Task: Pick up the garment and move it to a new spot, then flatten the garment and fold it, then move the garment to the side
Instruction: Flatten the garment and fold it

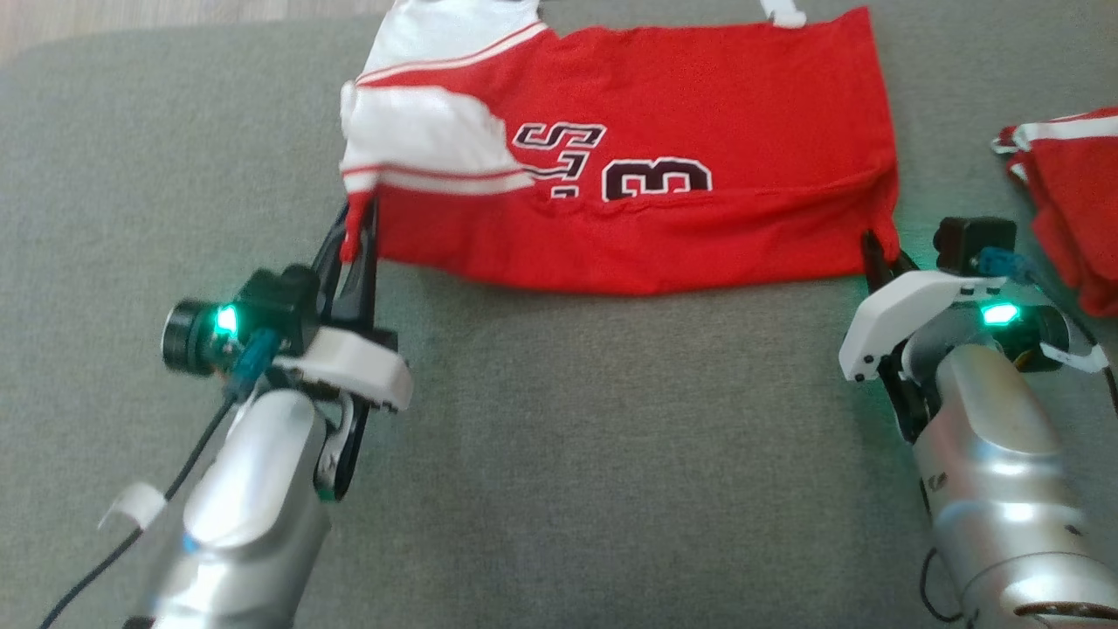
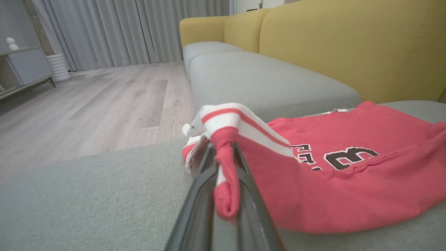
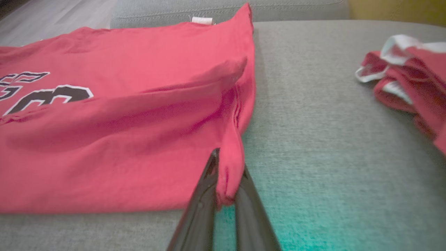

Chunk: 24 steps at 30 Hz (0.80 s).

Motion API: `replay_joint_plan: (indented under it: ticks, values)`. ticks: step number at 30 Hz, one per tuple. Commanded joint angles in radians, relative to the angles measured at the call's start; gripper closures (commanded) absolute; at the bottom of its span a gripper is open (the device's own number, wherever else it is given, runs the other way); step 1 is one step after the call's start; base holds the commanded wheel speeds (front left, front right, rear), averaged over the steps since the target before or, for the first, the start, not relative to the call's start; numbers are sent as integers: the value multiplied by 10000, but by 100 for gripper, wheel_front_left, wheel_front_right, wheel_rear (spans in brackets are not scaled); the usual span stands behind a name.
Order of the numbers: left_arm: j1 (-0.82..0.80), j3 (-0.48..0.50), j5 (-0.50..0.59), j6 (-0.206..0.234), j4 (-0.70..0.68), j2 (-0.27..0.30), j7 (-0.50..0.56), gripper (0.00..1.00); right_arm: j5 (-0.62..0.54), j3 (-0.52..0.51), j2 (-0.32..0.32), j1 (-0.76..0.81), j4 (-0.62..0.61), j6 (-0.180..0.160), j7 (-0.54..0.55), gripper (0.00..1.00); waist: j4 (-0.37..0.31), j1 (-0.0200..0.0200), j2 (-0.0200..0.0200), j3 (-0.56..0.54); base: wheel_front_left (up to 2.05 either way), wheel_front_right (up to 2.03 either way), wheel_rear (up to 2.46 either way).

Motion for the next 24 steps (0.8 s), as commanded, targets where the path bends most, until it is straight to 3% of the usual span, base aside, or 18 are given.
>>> replay_joint_plan:
  ticks: [1,8,15,19,24]
  values:
    - [-18,340,-113,79,-182,389,9,100,-180,155,35,-81,-149,-9,-291,100,-139,-1,0,-207,0,0,0]
    - [839,395,-429,86,188,590,211,100,-343,-92,36,677,-284,-9,-769,100,-402,-1,0,-1189,0,0,0]
    - [1874,539,-1010,15,231,647,633,100,413,115,36,1757,-675,-9,-586,100,-544,-1,0,-2114,0,0,0]
    - [2677,296,-1212,-110,51,672,1269,100,682,338,36,2725,-1368,-9,-232,100,-592,-1,0,-2591,0,0,0]
    - [3591,283,-1447,48,-599,844,1740,100,552,317,36,3956,-2800,-9,418,100,-686,-1,0,-2878,0,0,0]
